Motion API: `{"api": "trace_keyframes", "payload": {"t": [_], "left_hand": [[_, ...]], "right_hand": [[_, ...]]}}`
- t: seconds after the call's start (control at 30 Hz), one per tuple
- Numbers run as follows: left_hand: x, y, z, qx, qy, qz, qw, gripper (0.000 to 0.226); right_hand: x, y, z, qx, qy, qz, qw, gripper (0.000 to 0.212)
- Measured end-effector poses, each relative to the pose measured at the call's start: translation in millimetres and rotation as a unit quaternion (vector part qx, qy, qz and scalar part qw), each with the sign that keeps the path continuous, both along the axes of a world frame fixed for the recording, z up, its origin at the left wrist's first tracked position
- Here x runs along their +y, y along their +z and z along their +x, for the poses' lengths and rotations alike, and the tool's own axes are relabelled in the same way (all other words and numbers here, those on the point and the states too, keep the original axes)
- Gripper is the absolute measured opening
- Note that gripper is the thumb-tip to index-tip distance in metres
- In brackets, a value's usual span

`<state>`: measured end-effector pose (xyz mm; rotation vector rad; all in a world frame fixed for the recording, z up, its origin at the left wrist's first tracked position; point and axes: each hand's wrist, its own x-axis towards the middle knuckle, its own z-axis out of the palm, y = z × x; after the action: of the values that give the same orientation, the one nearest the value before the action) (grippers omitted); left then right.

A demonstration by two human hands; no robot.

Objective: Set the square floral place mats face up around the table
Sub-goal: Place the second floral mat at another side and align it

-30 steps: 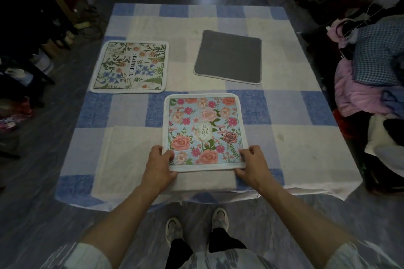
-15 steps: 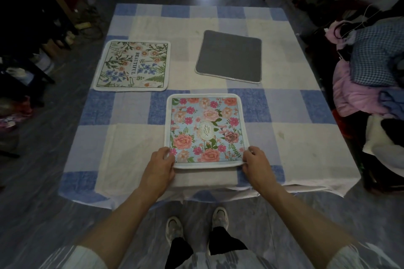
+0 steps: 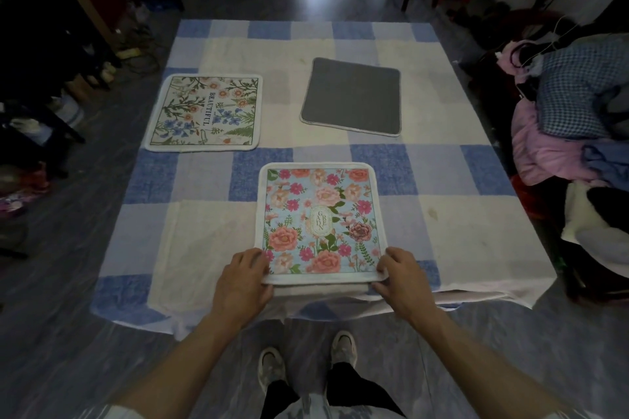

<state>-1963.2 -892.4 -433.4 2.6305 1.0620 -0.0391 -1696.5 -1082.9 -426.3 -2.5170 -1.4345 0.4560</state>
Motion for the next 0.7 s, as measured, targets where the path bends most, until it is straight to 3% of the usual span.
{"api": "trace_keyframes", "payload": {"t": [0.13, 0.23, 0.43, 0.7], "left_hand": [[7.6, 2.2, 9.1, -0.016, 0.055, 0.018, 0.998, 0.047], [16.6, 8.2, 24.6, -0.031, 0.092, 0.037, 0.995, 0.032], [40.9, 29.2, 46.7, -0.053, 0.112, 0.054, 0.991, 0.024], [114.7, 39.0, 89.5, -0.068, 0.054, 0.015, 0.996, 0.030]], "right_hand": [[4.1, 4.2, 17.6, 0.003, -0.002, -0.012, 1.000, 0.047], [14.1, 5.0, 32.0, 0.020, 0.000, 0.006, 1.000, 0.044], [50.7, 11.9, 53.0, 0.040, -0.008, 0.060, 0.997, 0.038], [109.5, 27.7, 67.3, 0.033, -0.021, 0.082, 0.996, 0.026]]}}
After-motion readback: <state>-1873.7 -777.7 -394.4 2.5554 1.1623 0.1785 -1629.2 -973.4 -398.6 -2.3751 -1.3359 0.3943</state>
